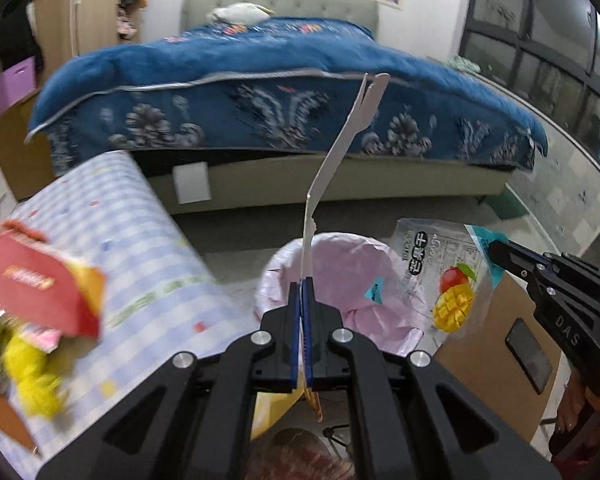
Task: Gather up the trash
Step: 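Carry both items over the pink bin and open both tools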
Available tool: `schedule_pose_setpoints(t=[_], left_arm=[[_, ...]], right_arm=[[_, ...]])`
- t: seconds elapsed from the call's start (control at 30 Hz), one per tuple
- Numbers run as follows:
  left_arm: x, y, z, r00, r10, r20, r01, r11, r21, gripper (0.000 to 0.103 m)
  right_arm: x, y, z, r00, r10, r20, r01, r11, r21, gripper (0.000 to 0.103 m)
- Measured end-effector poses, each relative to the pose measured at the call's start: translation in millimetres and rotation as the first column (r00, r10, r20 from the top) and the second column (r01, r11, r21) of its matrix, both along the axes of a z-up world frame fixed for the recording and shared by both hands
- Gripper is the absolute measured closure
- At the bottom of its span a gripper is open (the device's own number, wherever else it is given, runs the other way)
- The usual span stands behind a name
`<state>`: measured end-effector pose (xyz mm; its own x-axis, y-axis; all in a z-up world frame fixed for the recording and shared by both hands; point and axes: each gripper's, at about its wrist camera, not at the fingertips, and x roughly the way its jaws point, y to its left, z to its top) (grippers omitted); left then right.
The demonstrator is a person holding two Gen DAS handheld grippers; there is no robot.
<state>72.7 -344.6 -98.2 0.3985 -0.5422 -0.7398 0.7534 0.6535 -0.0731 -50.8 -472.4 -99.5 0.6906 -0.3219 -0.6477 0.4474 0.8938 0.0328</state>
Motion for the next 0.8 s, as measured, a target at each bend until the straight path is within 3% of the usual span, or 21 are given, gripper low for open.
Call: schedule_pose_setpoints(t=[0.23, 0.33, 0.53, 0.8], left_arm=[[21.4, -51.3, -24.1, 0.997, -0.059, -0.041, 0.061, 0.997, 0.042, 0.102], [29.7, -58.1, -27.7, 0.997, -0.06, -0.047, 0.062, 0.997, 0.041, 0.093], [36.6, -31.9, -21.0, 1.0, -0.01, -0.022, 0.011, 0.999, 0.043, 0.089], [12.2, 23.0, -5.1, 0.999, 0.036, 0.031, -0.038, 0.998, 0.051, 0.089]], right_arm=[[25.7, -29.1, -27.1, 0.997, -0.041, -0.064, 0.043, 0.998, 0.035, 0.097], [39.5, -40.1, -40.7, 0.996, -0.037, -0.086, 0.041, 0.998, 0.049, 0.096], [45.5, -46.0, -47.8, 0.994, -0.041, -0.099, 0.049, 0.996, 0.081, 0.088], [27.8, -16.8, -14.6, 1.0, 0.008, -0.014, -0.007, 0.996, 0.09, 0.088]])
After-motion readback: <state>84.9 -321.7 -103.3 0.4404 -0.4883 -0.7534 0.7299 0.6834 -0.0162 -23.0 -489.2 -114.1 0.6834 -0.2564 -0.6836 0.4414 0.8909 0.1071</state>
